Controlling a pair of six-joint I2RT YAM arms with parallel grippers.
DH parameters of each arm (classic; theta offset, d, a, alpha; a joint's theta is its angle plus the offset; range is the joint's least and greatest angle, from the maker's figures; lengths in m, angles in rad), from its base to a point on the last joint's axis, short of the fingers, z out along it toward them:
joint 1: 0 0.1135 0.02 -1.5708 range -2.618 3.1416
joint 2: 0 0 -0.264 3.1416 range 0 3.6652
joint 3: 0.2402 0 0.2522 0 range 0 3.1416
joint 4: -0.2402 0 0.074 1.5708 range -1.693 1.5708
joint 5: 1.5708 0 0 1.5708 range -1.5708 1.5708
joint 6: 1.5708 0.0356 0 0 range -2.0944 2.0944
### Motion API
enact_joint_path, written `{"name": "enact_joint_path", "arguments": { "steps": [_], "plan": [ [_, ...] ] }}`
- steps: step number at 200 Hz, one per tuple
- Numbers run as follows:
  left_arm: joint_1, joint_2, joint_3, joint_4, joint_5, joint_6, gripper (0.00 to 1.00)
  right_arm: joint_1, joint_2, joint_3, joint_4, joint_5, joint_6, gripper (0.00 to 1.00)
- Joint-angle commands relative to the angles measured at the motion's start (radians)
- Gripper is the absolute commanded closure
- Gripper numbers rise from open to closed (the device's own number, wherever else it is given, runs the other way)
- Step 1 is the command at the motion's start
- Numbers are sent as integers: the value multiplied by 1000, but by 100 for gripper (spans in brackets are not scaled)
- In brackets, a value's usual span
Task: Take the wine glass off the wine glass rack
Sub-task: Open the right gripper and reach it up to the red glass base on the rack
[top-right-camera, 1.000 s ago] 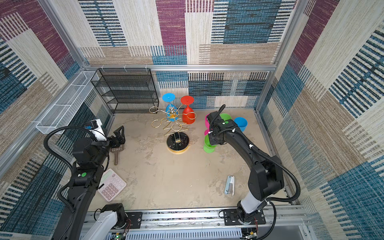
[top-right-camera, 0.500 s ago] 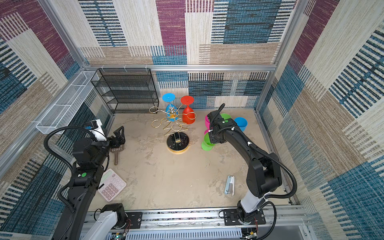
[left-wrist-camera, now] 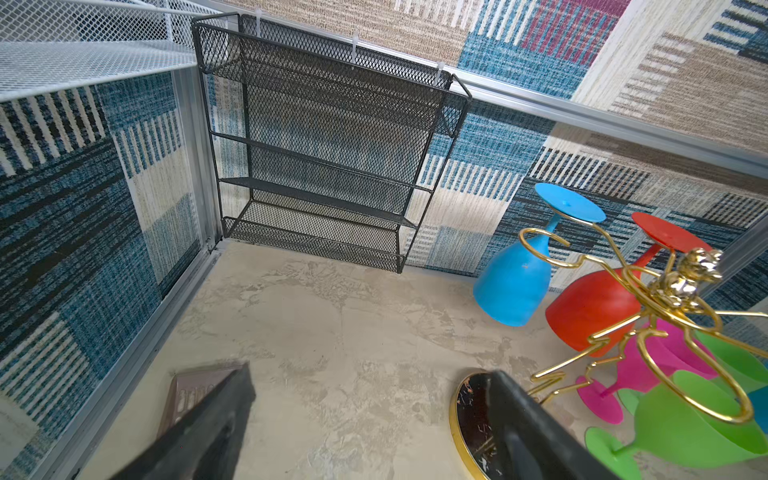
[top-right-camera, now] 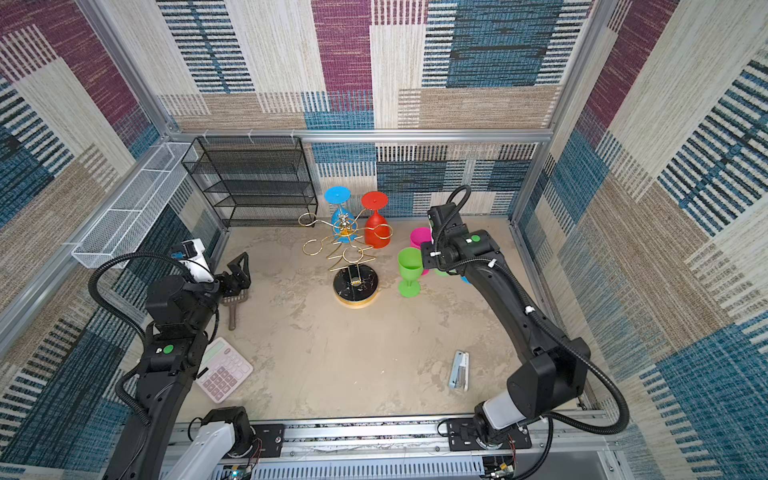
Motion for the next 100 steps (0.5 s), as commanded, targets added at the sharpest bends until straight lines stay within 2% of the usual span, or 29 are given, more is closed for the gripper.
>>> {"name": "enact_joint_path", "arguments": {
  "steps": [1,46,62,100],
  "plan": [
    [2,-3,-3,15,6,7,10,-6,-57,20,109,-95,21,42],
    [2,-7,-5,13,6,6,10,-46,-95,-6,381,-339,106,40],
    [2,-10,-7,17,8,4,10,-78,-60,0,464,-406,141,39],
    [2,-12,-8,18,10,1,10,-141,75,24,632,-644,250,42]
  ]
}}
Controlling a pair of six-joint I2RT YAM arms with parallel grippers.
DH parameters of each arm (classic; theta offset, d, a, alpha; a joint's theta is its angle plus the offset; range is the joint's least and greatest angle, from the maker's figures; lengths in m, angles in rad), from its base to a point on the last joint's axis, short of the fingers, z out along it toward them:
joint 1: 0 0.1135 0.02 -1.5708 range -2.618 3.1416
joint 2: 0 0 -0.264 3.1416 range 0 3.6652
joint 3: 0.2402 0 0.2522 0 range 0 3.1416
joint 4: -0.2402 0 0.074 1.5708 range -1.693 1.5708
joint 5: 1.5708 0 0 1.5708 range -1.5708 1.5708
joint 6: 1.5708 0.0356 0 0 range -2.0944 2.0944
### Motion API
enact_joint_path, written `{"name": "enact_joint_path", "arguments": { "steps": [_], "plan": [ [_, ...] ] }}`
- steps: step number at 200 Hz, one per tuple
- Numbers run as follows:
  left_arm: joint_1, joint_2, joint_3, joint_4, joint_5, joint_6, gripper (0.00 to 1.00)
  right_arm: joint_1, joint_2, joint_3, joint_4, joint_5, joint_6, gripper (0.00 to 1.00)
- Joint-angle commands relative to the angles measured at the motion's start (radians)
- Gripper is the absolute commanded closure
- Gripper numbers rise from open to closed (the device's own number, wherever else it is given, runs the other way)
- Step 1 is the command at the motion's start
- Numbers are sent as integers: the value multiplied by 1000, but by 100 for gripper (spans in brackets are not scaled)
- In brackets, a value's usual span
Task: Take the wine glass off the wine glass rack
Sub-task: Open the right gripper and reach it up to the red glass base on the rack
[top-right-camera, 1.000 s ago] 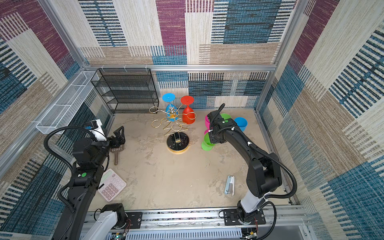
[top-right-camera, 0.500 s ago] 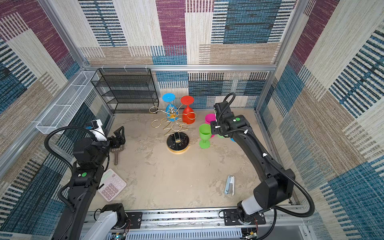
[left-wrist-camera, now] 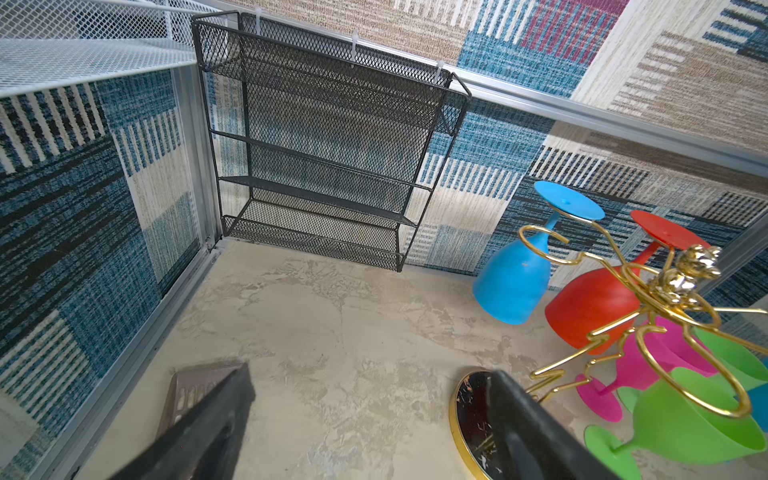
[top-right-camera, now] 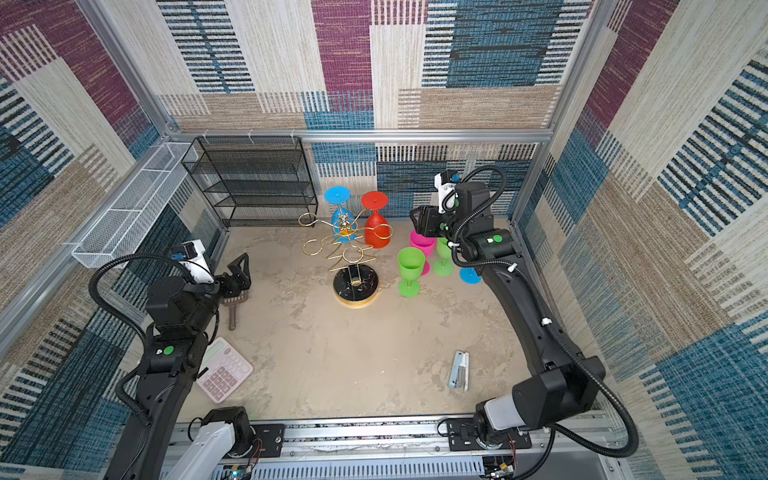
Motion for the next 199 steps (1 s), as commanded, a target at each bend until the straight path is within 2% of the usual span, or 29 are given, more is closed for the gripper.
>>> {"name": "enact_joint_path", "arguments": {
  "steps": [1,29,91,145,199],
  "plan": [
    [2,-5,-1,18,10,1,10,-22,64,12,181,-198,98,42],
    [2,-3,-1,20,13,-2,10,-29,179,70,256,-290,155,44],
    [2,-5,-3,20,13,-1,10,-30,383,195,332,-401,242,47],
    [2,-7,-5,21,13,1,10,-26,468,262,358,-465,283,52],
    [2,-9,-6,21,15,1,10,-8,490,282,360,-484,288,63]
  ]
}}
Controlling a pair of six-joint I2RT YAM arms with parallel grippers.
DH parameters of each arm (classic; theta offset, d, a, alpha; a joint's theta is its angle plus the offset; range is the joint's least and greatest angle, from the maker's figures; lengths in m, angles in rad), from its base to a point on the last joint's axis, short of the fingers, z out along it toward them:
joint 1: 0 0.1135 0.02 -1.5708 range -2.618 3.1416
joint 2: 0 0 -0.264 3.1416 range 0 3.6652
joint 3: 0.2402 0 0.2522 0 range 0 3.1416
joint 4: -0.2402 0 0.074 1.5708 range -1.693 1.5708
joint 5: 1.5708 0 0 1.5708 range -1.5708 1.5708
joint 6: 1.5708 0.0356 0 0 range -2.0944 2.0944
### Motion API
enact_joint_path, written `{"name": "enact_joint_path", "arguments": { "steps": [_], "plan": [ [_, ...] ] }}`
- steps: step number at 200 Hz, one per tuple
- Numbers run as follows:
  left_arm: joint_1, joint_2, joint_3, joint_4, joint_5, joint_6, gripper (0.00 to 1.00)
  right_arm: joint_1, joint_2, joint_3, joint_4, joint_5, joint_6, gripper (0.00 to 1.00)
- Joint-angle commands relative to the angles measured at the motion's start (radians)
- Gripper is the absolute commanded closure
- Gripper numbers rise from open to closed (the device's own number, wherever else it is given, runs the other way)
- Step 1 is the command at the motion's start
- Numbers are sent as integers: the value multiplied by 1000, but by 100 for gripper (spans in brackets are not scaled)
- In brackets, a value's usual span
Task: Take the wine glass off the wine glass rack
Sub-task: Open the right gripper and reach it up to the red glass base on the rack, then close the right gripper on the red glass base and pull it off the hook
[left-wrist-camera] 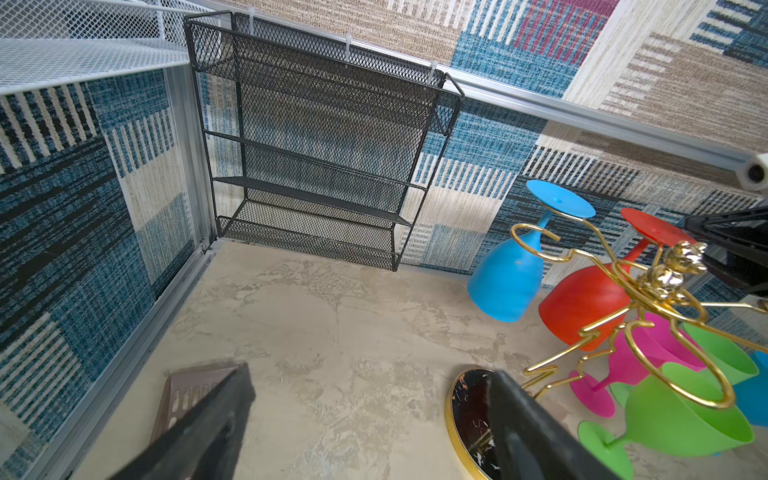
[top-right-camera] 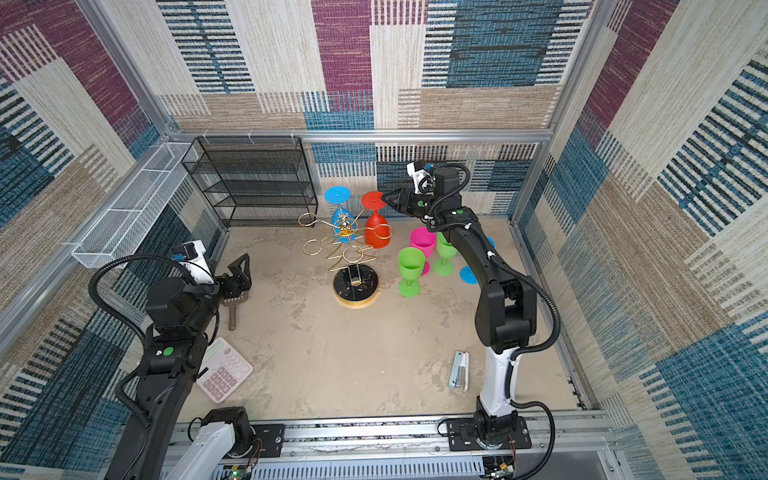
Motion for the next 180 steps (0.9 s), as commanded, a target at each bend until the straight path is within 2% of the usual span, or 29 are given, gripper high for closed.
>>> {"name": "enact_joint_path", "arguments": {
  "steps": [1,127,180],
  "plan": [
    [2,-3,-3,21,0,1,10,8,4,14,34,-30,22,63],
    [3,-8,-3,21,3,1,9,12,-28,-10,83,-54,84,100],
    [2,-10,-3,22,4,0,10,11,-49,-10,111,-95,130,100]
  ]
}}
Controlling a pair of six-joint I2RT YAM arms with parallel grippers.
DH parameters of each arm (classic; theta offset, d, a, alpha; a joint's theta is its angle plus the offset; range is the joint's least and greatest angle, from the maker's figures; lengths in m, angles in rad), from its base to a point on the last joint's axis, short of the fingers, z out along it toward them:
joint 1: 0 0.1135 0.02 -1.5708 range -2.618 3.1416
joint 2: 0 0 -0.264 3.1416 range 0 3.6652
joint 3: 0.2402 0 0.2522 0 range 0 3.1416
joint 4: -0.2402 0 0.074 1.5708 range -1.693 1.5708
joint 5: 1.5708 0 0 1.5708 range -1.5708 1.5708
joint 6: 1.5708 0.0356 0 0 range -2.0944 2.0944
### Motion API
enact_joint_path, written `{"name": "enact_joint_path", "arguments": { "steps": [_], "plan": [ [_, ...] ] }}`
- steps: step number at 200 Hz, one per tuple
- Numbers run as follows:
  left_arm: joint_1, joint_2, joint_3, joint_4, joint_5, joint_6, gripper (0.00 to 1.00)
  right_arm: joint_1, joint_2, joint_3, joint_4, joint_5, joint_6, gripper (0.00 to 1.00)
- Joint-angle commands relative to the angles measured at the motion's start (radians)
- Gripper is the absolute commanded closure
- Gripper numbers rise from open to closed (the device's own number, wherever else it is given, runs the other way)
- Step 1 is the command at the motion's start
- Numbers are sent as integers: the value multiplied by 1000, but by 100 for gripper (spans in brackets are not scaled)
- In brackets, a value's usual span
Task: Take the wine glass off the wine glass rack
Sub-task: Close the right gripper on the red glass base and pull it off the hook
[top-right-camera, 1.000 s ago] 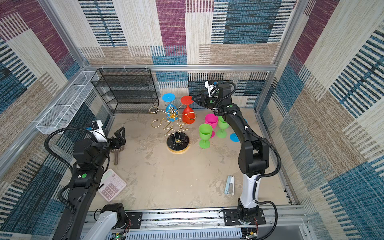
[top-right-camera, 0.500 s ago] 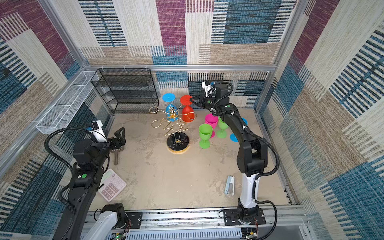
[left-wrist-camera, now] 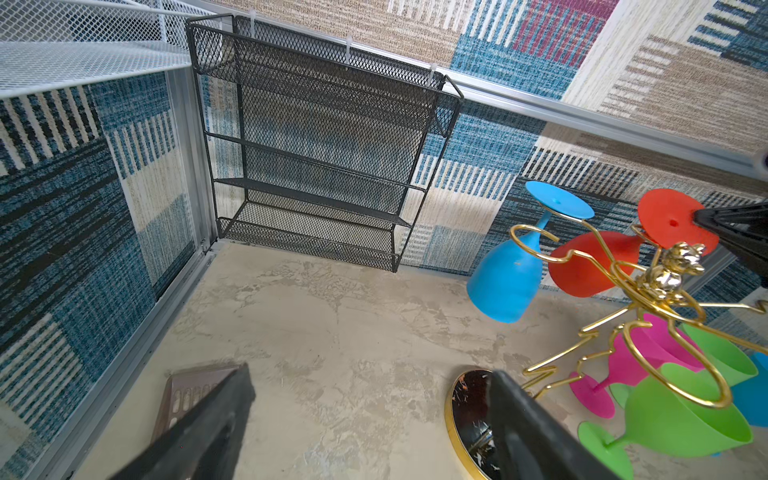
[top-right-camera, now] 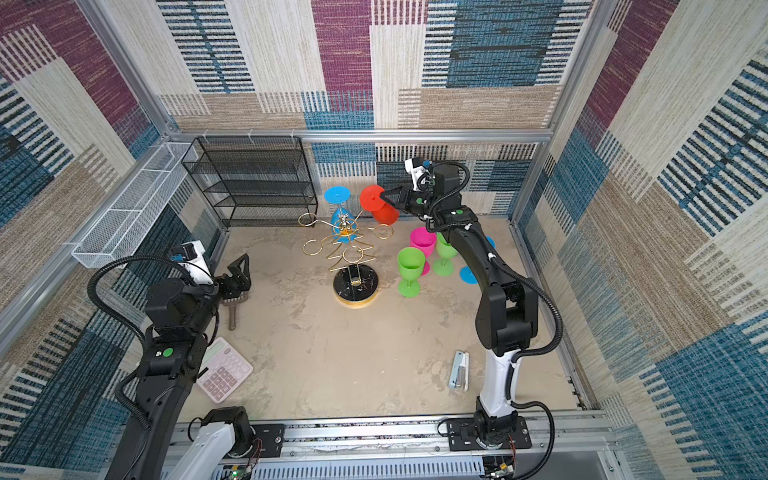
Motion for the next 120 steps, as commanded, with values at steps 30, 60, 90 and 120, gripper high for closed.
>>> {"name": "enact_joint_path", "arguments": {
  "steps": [30,60,90,120],
  "plan": [
    [1,-4,0,23,5,-2,10,5,-28,-17,74,-54,61,100],
    [2,-6,-1,24,7,-2,10,17,-27,-18,76,-65,65,100],
    [1,-7,-1,24,8,-3,10,36,-28,-22,69,-65,62,100],
    [1,-11,-2,25,7,-3,10,49,-48,-54,69,-55,56,100]
  ]
}}
